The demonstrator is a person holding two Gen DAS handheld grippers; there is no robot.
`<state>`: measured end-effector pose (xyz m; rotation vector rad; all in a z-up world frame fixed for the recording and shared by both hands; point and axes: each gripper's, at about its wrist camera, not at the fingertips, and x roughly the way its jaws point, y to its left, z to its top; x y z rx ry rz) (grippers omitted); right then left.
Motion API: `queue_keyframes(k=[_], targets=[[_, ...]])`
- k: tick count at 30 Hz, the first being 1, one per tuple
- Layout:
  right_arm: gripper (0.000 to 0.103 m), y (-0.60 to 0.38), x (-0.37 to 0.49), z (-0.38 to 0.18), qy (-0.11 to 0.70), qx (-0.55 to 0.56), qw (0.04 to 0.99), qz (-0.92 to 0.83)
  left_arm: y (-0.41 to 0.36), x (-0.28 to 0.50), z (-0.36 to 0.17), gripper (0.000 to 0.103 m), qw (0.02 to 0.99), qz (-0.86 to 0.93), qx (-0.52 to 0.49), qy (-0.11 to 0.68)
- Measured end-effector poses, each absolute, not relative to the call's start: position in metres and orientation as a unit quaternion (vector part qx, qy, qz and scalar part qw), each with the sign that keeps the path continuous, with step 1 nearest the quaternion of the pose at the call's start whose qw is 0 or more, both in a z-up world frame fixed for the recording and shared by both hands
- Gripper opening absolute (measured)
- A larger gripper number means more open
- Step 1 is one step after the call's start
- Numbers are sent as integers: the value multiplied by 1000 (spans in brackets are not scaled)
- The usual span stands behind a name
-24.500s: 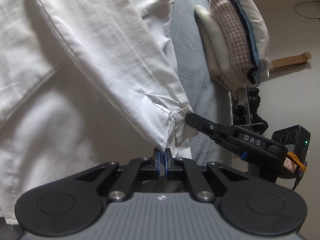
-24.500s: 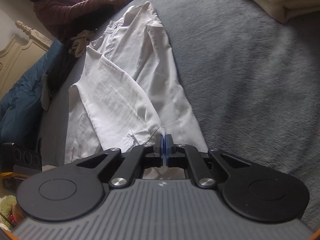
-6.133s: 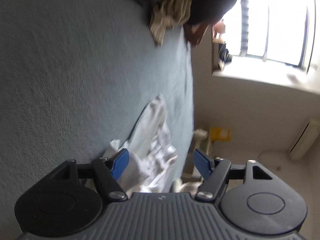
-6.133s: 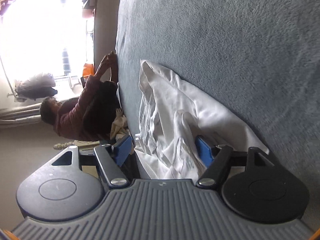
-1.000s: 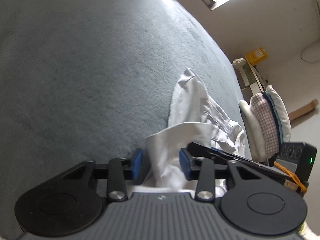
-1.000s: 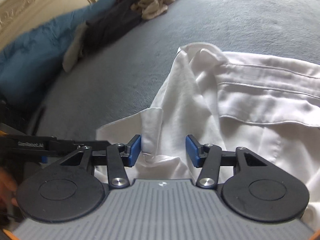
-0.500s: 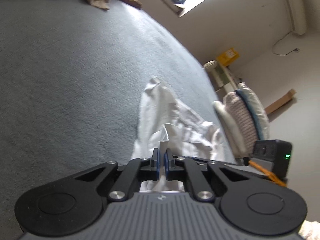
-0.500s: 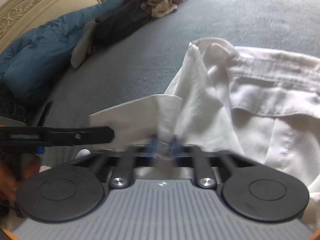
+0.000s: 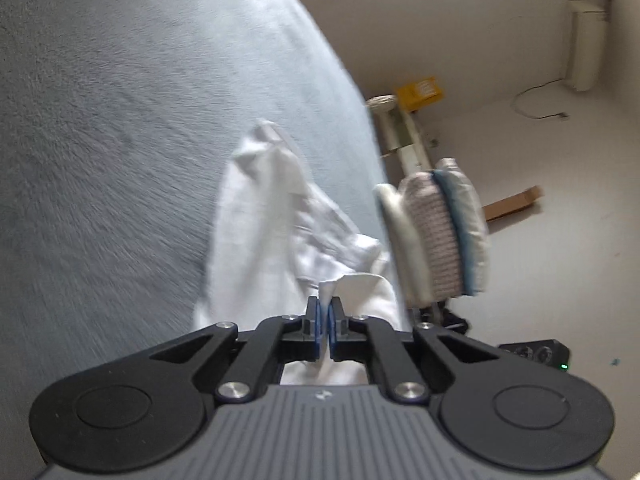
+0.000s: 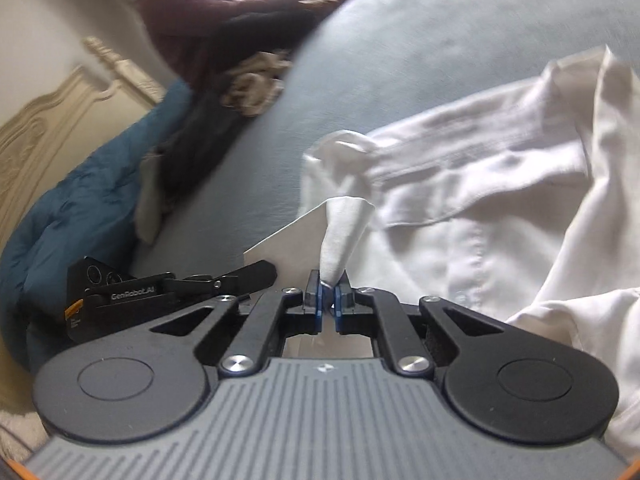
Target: Fold clothes
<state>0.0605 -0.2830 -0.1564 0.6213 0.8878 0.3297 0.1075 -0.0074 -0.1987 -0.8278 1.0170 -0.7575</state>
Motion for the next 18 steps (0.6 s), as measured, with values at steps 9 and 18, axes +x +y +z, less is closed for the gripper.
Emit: queue_keyframes(k=[9, 18], targets=[[7, -287, 98, -195, 430, 301, 837, 156, 1, 111, -210, 4, 755, -310, -345, 464], [26, -292, 105, -198, 422, 309, 839, 150, 16, 109, -223, 5, 755, -295, -340, 477]])
